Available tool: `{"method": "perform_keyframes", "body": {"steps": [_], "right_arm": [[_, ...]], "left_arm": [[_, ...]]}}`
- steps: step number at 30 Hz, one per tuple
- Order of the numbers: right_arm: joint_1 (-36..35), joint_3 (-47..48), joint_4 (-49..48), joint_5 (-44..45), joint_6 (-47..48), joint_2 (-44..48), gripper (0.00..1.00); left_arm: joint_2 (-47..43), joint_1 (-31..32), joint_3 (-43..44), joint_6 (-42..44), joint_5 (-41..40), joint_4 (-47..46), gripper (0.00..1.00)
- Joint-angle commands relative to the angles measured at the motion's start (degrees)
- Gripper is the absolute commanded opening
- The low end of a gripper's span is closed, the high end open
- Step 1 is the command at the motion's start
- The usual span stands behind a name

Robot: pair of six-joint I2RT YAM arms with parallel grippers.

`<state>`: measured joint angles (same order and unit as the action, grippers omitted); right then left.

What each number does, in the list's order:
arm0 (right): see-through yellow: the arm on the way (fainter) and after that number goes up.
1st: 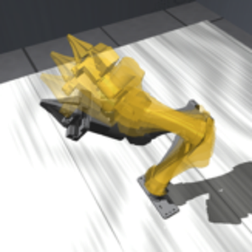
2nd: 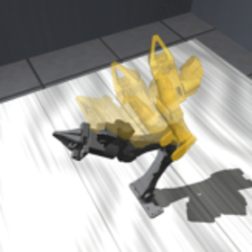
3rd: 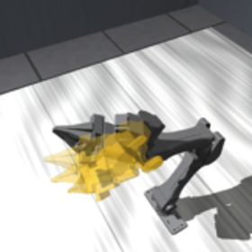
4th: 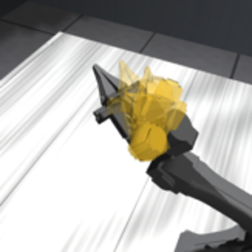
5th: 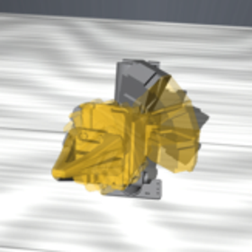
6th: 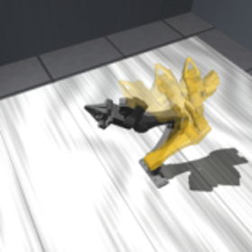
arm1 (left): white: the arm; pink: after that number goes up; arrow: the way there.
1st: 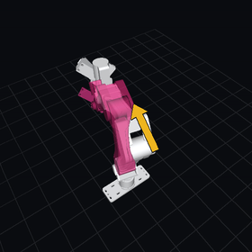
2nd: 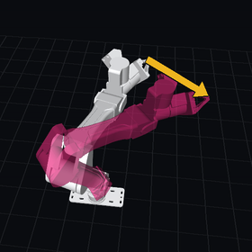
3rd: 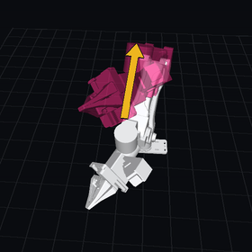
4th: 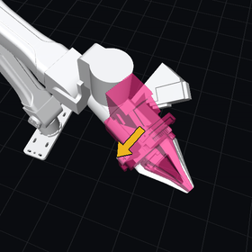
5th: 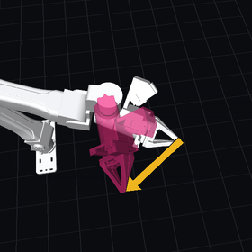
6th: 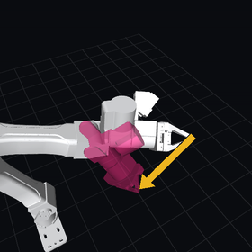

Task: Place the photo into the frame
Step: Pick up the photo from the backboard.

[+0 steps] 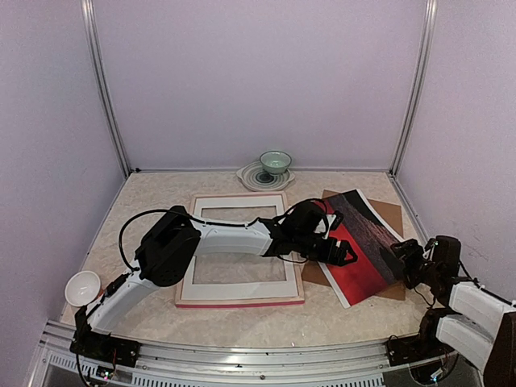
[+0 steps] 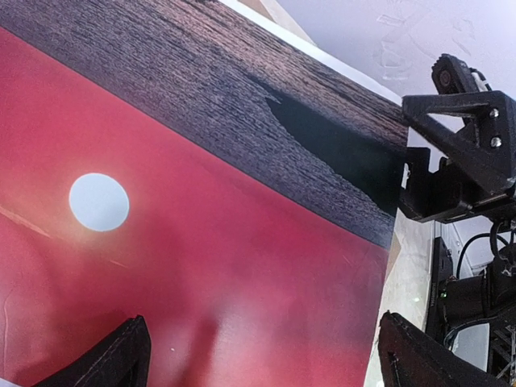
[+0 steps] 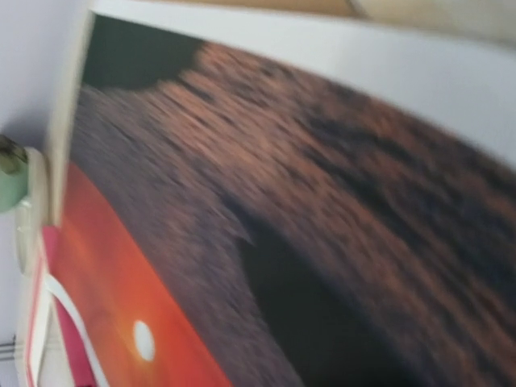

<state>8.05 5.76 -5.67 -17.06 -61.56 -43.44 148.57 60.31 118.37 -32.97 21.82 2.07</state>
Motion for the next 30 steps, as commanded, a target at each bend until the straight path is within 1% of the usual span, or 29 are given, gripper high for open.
{"method": "perform_keyframes", "body": {"steps": [1,5,9,11,15,19,22,26,30], "right_arm": [[0.7,-1.3,-3.1,-2.7,0.5,-2.4,0.86],[0.7,-1.0,-2.5,-2.5,0.9,-1.5,0.79],[0.7,-0.7,-0.7,-1.7,1.4,1.3,0.66],[0.7,-0.7,0.0,-1.4,1.6,2.7,0.58],[0.7,-0.6,1.0,-1.5,2.0,4.1,0.37],[0.7,-0.4,1.3,-2.2,2.8,4.4,0.21],[0.7,0.1,1.6,-3.2,3.5,4.5,0.14],[0.7,1.3,2.1,-4.6,4.6,5.6,0.12],[0.7,2.9,2.9,-5.8,6.2,7.6,0.00]], "left_arm": [[-1.4,0.0,-2.6,0.1,1.6,-0.4,0.97],[-2.2,-0.2,-3.0,0.0,2.1,-1.1,0.97],[-2.4,-0.2,-3.1,-0.2,2.5,-1.4,0.97],[-2.7,-0.2,-3.4,-0.2,2.6,-1.5,0.97],[-3.9,-0.5,-4.7,-0.3,2.6,-1.6,0.97],[-5.4,-1.1,-6.3,-0.8,2.9,-3.6,0.97],[-6.9,-1.5,-8.0,-1.7,3.6,-4.7,0.97],[-9.8,-1.9,-10.6,-2.9,5.1,-6.9,0.97],[-13.3,-2.0,-12.3,-3.0,5.1,-7.6,0.98]]}}
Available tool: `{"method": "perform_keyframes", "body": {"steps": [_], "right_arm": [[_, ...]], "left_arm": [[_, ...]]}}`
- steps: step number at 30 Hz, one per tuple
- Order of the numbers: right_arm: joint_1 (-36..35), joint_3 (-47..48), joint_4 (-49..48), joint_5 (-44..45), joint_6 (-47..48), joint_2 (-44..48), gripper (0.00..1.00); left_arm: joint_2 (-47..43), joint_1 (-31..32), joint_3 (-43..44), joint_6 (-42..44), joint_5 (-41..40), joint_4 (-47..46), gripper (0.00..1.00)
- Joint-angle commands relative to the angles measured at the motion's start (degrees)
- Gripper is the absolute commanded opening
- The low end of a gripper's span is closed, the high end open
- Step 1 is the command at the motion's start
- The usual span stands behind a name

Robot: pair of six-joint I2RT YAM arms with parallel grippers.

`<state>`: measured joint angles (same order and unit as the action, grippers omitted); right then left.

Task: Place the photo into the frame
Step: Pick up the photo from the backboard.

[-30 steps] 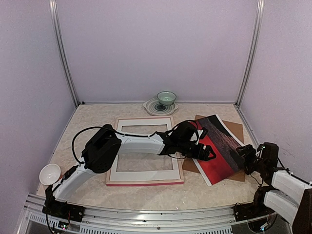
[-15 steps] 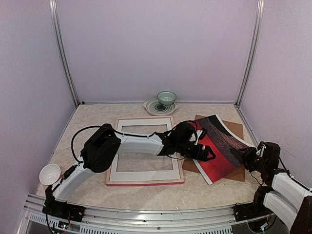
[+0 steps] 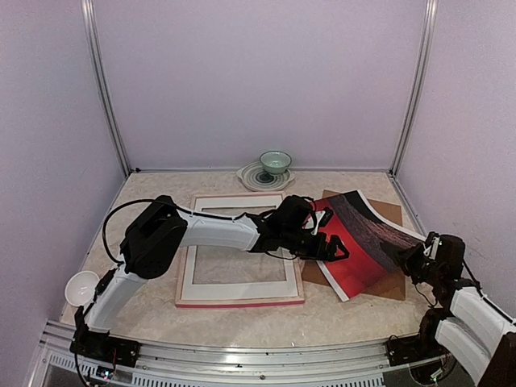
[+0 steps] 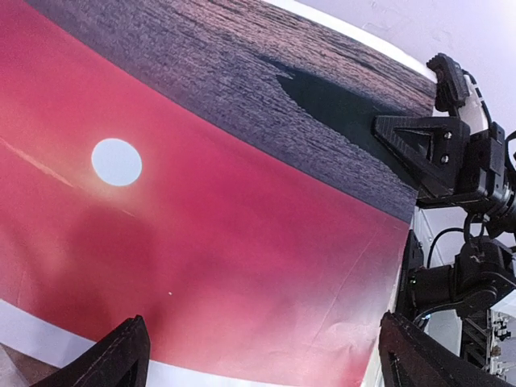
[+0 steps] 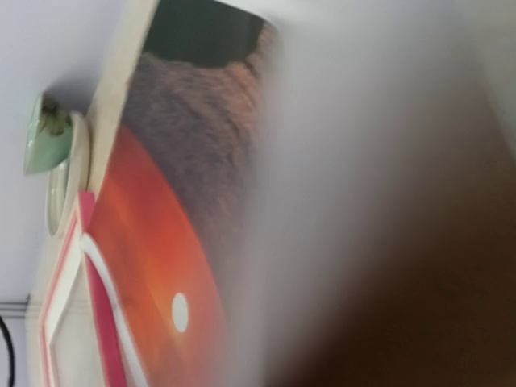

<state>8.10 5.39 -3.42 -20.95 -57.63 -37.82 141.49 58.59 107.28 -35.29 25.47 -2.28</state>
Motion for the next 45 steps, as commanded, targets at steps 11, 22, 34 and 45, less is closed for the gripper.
{"method": "perform_keyframes", "body": {"steps": [11,22,34,45], "right_arm": [[0.7,11.1,2.7,-4.6,7.1,2.2,0.00],[0.6,19.7,5.9,-6.9,14.6,-1.6,0.00],[-2.5,26.3,5.9,-10.4,19.8,-4.7,0.00],[-15.9,32.6,4.8,-3.3,24.1,-9.4,0.00]], "left_arm": [[-15.7,-0.9,-7.4,0.6,-2.5,-2.6,0.98],[-26.1,-2.7,-19.5,1.8,-10.0,-1.0,0.99],[-43.3,-8.2,-41.2,2.7,-15.9,-2.2,0.99],[-57.9,-13.9,-55.5,1.4,-20.1,-1.3,0.99]]}}
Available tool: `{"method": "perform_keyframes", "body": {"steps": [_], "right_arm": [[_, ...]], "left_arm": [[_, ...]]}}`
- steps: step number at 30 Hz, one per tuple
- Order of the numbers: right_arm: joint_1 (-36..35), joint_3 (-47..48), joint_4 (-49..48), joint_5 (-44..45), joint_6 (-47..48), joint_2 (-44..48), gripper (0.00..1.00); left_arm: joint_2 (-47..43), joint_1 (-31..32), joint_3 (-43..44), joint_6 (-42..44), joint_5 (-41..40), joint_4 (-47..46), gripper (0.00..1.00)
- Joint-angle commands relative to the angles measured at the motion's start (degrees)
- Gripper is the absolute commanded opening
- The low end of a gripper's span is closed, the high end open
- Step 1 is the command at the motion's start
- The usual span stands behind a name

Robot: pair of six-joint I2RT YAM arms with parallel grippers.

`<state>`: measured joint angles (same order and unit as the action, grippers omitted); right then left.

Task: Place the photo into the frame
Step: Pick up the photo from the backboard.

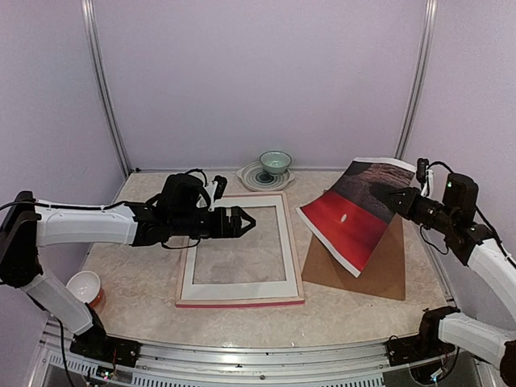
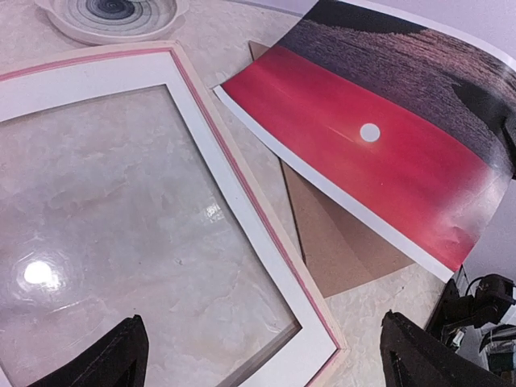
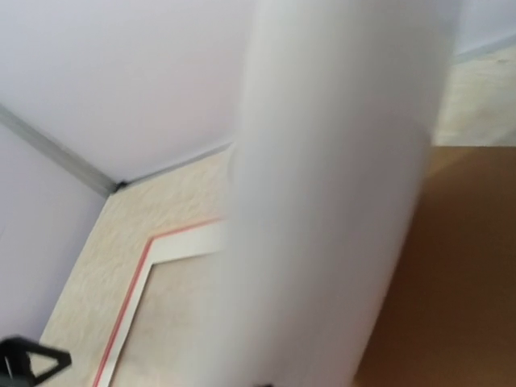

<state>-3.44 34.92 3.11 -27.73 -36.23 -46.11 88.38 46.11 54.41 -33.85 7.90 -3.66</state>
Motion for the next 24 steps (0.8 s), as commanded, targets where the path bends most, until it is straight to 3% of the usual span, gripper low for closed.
{"method": "perform_keyframes", "body": {"steps": [1,10,24], "right_arm": [[-5.7,3.6,-1.8,4.3,3.1,-1.6,0.00],[-15.5,8.0,-1.9,8.7,7.0,-4.9,0.00],[-30.4,14.5,-4.1,9.0,12.5,-13.3,0.00]], "left_arm": [[-5.9,-1.8,-3.5,0.0,-2.8,0.5,0.99],[-13.3,-4.6,-9.6,-1.0,-3.8,1.9,0.99],[-16.0,-6.3,-10.6,-0.7,-4.3,3.5,0.99]]}}
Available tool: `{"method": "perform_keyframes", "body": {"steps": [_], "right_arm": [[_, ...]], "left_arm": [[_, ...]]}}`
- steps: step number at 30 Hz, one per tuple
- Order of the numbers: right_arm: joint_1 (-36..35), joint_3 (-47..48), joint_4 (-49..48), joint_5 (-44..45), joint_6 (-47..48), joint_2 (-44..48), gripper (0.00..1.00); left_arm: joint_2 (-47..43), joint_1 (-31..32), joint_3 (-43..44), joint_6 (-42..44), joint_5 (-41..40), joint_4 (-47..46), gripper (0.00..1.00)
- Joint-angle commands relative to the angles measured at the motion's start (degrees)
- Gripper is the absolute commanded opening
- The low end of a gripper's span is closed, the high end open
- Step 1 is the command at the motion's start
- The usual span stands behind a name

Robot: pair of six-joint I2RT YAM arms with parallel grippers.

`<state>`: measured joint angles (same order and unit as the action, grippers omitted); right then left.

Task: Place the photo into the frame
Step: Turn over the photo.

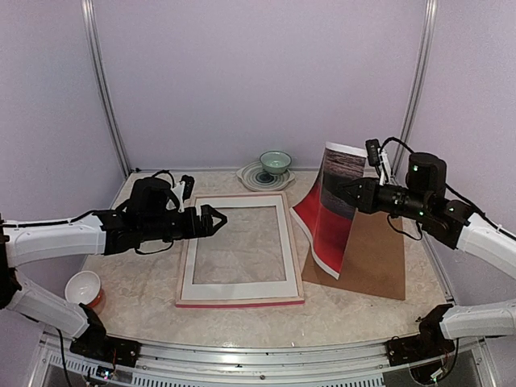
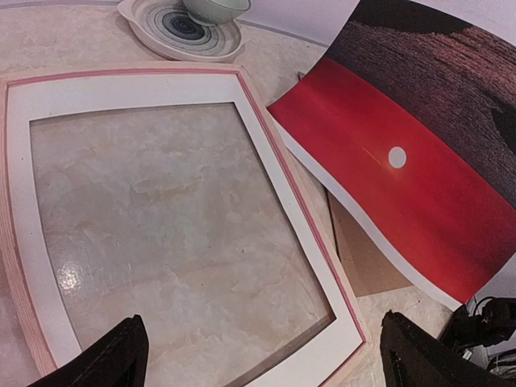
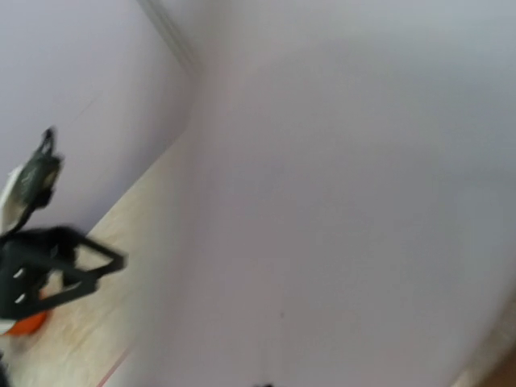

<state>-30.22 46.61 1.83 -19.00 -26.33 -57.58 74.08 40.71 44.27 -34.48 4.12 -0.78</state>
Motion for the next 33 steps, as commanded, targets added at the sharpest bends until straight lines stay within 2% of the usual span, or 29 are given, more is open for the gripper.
{"method": "perform_keyframes", "body": {"steps": [1,10,20,33], "right_arm": [[-4.6,3.1,-3.6,-0.1,2.8,-2.5,0.00],[-13.1,6.7,-6.6,-1.2,5.1,-10.1,0.00],[-19.8,10.9,-3.7,3.4,8.8,-17.2,0.00],[-28.8,21.8,7.3,7.1,17.0,-21.3,0.00]], "left_arm": [[-1.9,-1.1,-0.5,0.0,-0.5,0.6,0.99],[-4.0,-3.0,-0.9,0.4,-0.7,2.5,0.99],[-4.9,-4.5,-2.2,0.6,-0.8,2.5,0.99],[-5.5,-5.1,-3.3,-0.1,-0.7,1.4,0.99]]}}
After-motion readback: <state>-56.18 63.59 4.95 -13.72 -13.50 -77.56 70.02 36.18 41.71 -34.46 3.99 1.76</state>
